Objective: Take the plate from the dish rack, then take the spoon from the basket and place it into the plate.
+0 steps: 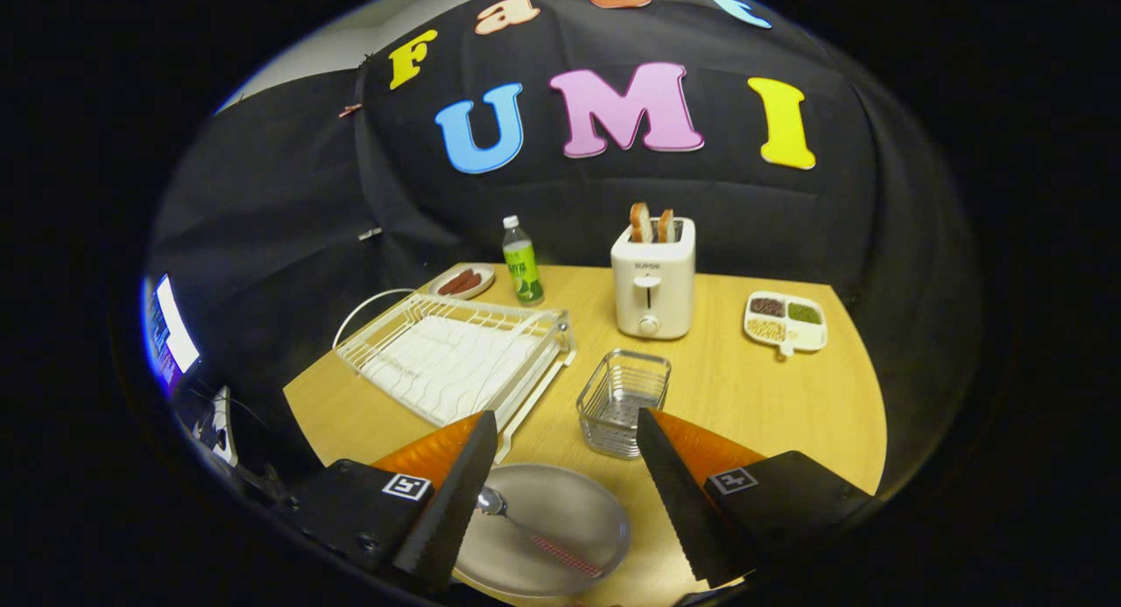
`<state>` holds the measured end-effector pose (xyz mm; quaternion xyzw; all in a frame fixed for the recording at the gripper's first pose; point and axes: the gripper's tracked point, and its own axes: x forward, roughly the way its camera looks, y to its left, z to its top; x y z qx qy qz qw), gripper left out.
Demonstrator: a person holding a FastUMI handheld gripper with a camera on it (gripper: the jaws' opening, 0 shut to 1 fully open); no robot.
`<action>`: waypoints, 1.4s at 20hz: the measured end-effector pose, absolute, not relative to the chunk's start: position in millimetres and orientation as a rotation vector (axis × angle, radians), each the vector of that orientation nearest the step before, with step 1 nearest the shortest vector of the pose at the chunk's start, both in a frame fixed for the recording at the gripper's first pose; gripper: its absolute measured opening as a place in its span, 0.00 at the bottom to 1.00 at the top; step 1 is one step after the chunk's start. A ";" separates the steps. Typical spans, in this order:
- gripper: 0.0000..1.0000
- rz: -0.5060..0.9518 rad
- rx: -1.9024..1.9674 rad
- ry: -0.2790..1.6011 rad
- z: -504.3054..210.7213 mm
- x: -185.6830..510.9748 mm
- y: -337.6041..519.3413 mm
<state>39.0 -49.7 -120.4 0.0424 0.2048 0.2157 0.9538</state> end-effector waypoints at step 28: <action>0.98 -0.069 0.129 0.014 71.0 -45.1 -25.4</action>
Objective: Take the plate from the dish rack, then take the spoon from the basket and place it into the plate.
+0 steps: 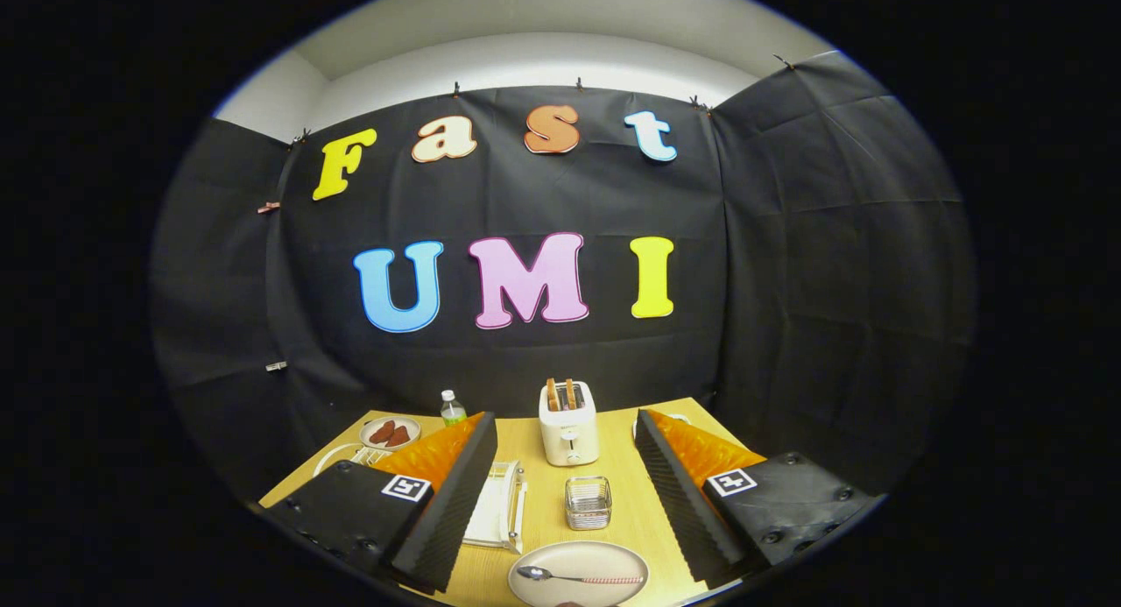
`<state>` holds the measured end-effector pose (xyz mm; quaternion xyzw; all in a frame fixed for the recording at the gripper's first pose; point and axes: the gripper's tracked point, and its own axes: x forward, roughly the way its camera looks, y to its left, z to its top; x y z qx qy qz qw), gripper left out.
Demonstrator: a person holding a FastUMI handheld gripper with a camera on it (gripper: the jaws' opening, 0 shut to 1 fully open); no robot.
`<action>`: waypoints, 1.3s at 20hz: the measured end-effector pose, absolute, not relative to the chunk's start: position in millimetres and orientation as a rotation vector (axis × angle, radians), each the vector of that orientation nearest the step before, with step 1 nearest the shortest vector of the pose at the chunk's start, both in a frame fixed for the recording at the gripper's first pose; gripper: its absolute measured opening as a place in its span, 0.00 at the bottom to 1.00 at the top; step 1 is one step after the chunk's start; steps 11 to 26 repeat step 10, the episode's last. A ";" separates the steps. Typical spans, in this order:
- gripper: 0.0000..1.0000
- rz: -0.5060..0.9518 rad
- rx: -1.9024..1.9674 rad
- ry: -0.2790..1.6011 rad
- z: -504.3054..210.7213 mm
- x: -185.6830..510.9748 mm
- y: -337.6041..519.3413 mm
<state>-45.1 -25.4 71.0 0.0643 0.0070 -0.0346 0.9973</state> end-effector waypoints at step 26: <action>0.99 -0.088 0.163 -0.047 68.0 -62.1 -12.4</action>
